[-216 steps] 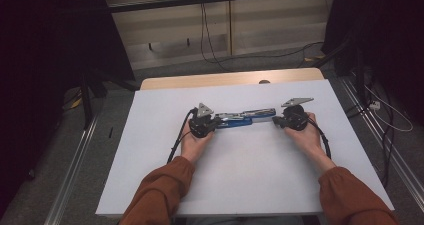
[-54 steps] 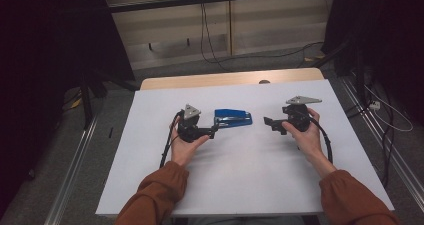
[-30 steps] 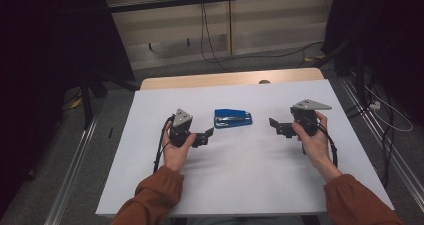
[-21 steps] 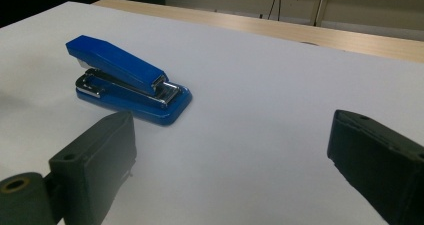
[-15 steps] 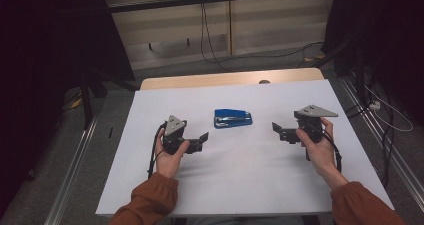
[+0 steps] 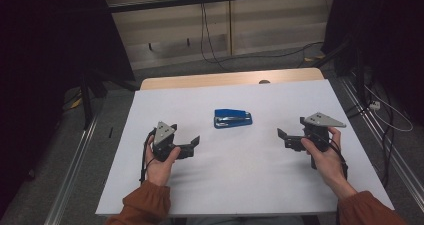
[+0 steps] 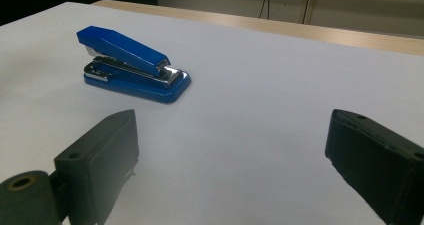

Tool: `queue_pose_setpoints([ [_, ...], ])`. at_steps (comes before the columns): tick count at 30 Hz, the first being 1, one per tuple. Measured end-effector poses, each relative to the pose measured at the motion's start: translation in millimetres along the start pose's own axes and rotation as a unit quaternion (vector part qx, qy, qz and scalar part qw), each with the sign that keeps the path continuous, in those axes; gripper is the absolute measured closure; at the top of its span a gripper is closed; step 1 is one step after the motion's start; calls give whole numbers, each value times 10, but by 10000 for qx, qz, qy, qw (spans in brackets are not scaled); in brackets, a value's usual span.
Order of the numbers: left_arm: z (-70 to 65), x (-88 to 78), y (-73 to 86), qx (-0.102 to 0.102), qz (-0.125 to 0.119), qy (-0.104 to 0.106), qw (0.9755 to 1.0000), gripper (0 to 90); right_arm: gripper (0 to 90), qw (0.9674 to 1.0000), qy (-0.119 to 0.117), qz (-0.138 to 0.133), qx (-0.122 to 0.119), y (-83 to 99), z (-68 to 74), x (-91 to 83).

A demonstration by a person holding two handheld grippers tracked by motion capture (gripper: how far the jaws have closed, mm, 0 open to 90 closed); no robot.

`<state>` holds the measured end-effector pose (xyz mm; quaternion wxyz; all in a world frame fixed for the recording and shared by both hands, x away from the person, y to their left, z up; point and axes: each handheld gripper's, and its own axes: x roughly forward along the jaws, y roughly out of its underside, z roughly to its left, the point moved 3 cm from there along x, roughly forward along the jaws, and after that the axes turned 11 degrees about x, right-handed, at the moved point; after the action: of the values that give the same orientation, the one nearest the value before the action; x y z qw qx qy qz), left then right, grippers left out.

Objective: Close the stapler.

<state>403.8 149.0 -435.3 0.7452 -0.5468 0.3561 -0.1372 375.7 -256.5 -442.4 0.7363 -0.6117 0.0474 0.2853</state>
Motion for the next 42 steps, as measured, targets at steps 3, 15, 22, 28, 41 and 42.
queue_pose_setpoints([
  [3,8,-69,3,-5,-59,-66,10000,54,70,10000,20,-44,2,27,5,-52],
  [15,37,-300,119,-72,-30,-235,9997,48,70,9996,142,-215,-72,115,-20,-279],
  [22,19,-431,137,-20,-105,-368,9993,48,70,9992,259,-301,36,195,-65,-440],
  [28,-24,-498,188,62,-42,-491,9988,48,72,9984,334,-401,224,284,-61,-583],
  [41,-14,-491,230,-128,77,-463,9988,46,52,9990,194,-358,181,346,2,-562],
  [42,-15,-484,230,-163,59,-458,9988,45,49,9991,202,-358,133,344,9,-556],
])
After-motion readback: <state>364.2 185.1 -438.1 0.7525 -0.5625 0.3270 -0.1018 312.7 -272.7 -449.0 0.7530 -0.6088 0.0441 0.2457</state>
